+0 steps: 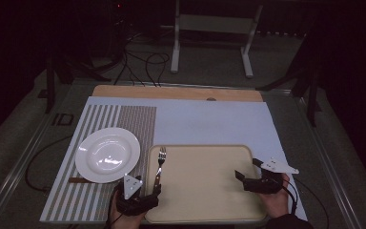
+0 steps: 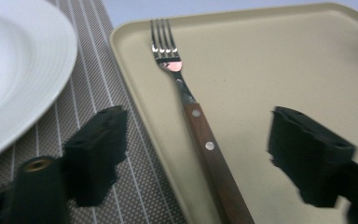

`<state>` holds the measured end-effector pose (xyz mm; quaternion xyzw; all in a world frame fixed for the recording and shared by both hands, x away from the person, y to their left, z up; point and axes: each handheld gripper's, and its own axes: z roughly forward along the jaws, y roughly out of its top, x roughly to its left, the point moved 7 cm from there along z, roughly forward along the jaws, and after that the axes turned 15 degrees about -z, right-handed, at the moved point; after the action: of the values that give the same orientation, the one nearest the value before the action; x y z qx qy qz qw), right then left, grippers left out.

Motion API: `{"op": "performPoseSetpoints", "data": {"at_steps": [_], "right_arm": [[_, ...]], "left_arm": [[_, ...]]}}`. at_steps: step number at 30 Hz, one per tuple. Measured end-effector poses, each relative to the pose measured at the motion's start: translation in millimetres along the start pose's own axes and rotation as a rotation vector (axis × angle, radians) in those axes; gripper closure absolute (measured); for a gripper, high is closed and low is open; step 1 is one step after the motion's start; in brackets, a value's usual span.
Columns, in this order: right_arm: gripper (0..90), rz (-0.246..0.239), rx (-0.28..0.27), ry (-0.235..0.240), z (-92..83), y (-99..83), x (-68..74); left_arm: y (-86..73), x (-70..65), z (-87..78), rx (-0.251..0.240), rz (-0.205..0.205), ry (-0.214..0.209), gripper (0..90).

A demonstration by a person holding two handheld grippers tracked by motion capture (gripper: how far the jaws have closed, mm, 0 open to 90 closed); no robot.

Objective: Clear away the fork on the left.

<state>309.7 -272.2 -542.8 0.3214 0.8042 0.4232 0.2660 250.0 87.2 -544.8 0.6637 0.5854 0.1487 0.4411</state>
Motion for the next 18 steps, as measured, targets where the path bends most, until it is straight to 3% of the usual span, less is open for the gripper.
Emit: {"op": "performPoseSetpoints", "data": {"at_steps": [7, 8, 14, 18], "right_arm": [[10.2, -0.001, 0.001, -0.002, -0.4, 0.0, -0.1], [10.2, -0.003, 0.001, -0.002, -0.4, 0.0, 0.0], [10.2, -0.003, 0.0, -0.003, -0.8, 0.2, 0.1], [10.2, -0.003, -0.003, -0.006, -1.5, 0.4, -0.7]], "left_arm": [[16.2, 2.7, -6.1, -0.024, 0.028, -0.011, 3.8], [27.4, 5.4, -10.4, -0.049, 0.037, -0.011, 1.1], [48.1, 11.4, -19.9, -0.096, 0.069, -0.002, 0.0], [66.1, 20.9, -29.5, -0.137, 0.084, -0.019, 0.0]]}}
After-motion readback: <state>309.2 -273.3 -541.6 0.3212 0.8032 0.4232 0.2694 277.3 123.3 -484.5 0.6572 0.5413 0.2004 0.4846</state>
